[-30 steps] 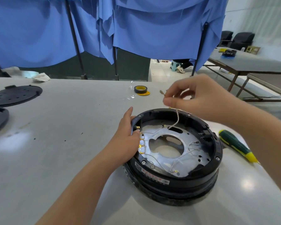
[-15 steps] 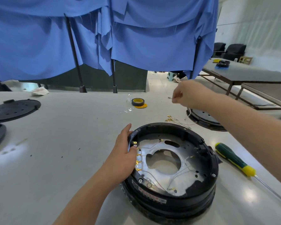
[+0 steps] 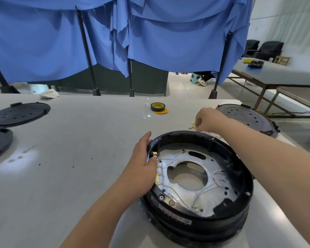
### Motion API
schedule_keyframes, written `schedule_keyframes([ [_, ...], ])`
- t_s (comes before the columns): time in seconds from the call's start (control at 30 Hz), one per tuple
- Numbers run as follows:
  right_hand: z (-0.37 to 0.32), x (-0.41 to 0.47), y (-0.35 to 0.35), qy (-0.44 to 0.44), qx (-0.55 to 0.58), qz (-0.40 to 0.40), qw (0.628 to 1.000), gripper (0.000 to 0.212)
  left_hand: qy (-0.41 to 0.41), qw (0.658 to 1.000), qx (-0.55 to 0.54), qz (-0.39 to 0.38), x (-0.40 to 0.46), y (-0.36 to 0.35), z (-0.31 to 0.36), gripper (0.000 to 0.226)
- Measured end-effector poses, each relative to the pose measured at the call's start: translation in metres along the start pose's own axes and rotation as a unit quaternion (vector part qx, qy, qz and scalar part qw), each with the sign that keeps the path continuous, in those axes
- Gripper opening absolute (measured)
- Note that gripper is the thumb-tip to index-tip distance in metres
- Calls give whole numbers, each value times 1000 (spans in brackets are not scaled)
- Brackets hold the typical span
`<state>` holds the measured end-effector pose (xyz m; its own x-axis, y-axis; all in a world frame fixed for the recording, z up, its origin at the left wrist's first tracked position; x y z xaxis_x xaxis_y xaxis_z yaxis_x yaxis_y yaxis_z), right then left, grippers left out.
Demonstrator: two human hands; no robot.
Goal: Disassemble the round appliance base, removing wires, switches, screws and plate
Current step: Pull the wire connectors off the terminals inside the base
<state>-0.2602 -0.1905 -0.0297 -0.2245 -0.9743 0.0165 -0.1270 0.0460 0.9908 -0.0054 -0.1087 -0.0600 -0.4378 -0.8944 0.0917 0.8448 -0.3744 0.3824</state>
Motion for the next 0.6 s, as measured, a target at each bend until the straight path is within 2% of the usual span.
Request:
schedule_keyframes([
  [0.27,-1,-6,27,23,121,35,992,7,-6,1000,5,5,1,0,-3,60],
  [0.43,-40,-48,64,95,216,99,967,6,4,999,-15,33,3,2,-6,58],
  [0.6,-87,-101,37,151,279,20,948,2,16,996,-16,85,4,10,-8,47],
])
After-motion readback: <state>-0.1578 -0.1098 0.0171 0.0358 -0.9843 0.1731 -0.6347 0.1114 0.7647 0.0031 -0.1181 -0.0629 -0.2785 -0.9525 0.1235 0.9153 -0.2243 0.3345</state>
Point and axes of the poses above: each hand's wrist, its own x-axis towards the middle knuckle, its own y-axis out of the back of the hand, z = x × y, the point moved 7 cm from there along x, towards the middle knuckle, and after that the axes turned 1 degree about -y, right-handed, at the moved point
